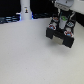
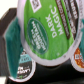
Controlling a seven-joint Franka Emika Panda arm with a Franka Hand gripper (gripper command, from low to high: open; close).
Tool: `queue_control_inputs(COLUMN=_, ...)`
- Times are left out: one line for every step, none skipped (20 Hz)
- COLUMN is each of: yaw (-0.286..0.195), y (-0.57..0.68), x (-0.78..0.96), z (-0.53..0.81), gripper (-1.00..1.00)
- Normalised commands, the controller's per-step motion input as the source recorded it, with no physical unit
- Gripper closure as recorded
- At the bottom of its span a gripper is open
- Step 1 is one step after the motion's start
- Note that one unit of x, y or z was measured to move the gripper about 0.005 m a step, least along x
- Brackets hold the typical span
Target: Open the kcup holder, insert the kcup into the holder, and close the kcup holder
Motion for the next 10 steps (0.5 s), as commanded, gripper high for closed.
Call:
queue_control_inputs(yaw=0.0, y=-0.03, x=-0.14, z=-0.14, gripper=1.0)
queue_control_inputs(yaw=0.0, y=0.0, x=-0.06, z=-0.07, gripper=1.0)
queue_control_inputs(yaw=-0.005, y=-0.03, x=0.04, z=-0.23, gripper=1.0)
queue_control_inputs(yaw=-0.003, y=-0.02, x=0.03, z=-0.24, gripper=1.0)
queue_control_inputs(yaw=-0.003, y=-0.01, x=0.02, z=-0.23, gripper=1.0)
queue_control_inputs(yaw=-0.004, y=-0.01, x=0.01, z=-0.2, gripper=1.0)
queue_control_inputs(yaw=-0.008, y=-0.02, x=-0.01, z=-0.18, gripper=1.0)
queue_control_inputs(yaw=-0.004, y=-0.02, x=0.01, z=-0.28, gripper=1.0)
queue_control_inputs(yaw=0.0, y=0.0, x=0.02, z=-0.31, gripper=1.0)
queue_control_inputs(yaw=-0.001, y=0.0, x=0.01, z=-0.31, gripper=1.0)
